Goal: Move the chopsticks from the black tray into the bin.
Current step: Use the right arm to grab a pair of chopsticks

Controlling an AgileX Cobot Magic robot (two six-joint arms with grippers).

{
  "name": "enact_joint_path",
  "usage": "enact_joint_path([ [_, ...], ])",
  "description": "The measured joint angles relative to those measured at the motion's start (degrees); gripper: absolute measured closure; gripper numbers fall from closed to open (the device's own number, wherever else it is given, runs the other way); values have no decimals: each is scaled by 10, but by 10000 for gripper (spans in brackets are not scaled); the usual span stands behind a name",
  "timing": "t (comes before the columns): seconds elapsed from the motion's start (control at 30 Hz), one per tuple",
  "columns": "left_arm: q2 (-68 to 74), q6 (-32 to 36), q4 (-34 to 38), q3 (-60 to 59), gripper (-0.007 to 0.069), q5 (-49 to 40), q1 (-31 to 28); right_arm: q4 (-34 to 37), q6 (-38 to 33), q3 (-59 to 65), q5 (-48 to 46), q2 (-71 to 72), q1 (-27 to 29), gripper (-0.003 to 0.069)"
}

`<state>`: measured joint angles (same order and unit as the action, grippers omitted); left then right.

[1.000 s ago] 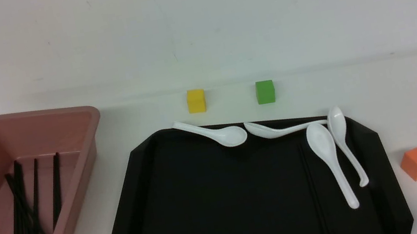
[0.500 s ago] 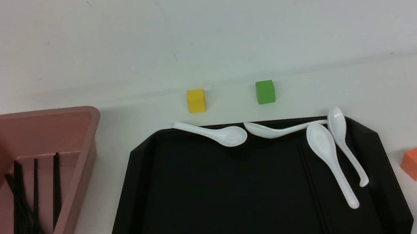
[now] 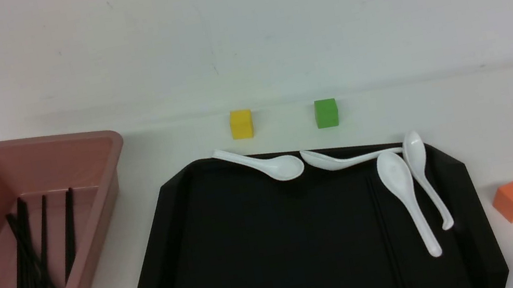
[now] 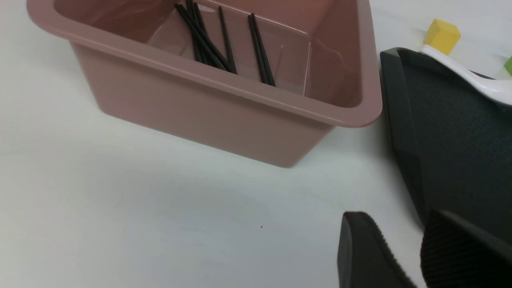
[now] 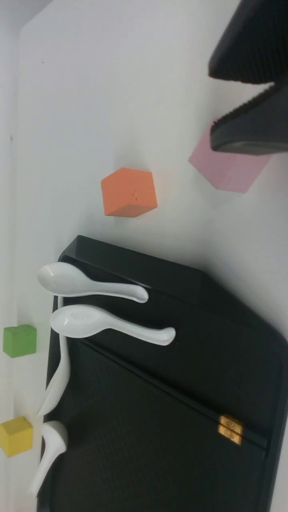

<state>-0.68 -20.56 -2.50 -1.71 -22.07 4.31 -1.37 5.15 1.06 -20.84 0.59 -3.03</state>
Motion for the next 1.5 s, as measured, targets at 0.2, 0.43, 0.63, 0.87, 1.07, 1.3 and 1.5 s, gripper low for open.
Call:
enact_joint_path([
  [0.2,0,0,0,0,386,0,0,-5,1,0,0,0,0,448],
  [0.43,0,0,0,0,386,0,0,203,135,3,52,0,0,440],
  [0.63,0,0,0,0,386,0,0,381,215,3,111,0,0,433],
  [0.87,0,0,0,0,386,0,0,423,218,3,108,0,0,426],
  [1.07,0,0,0,0,386,0,0,411,102,-94,71,-9,0,522],
  [1.3,0,0,0,0,386,0,0,294,-44,-286,-67,-177,0,663],
  [1.5,0,0,0,0,386,0,0,181,-28,-382,-304,-435,0,657],
])
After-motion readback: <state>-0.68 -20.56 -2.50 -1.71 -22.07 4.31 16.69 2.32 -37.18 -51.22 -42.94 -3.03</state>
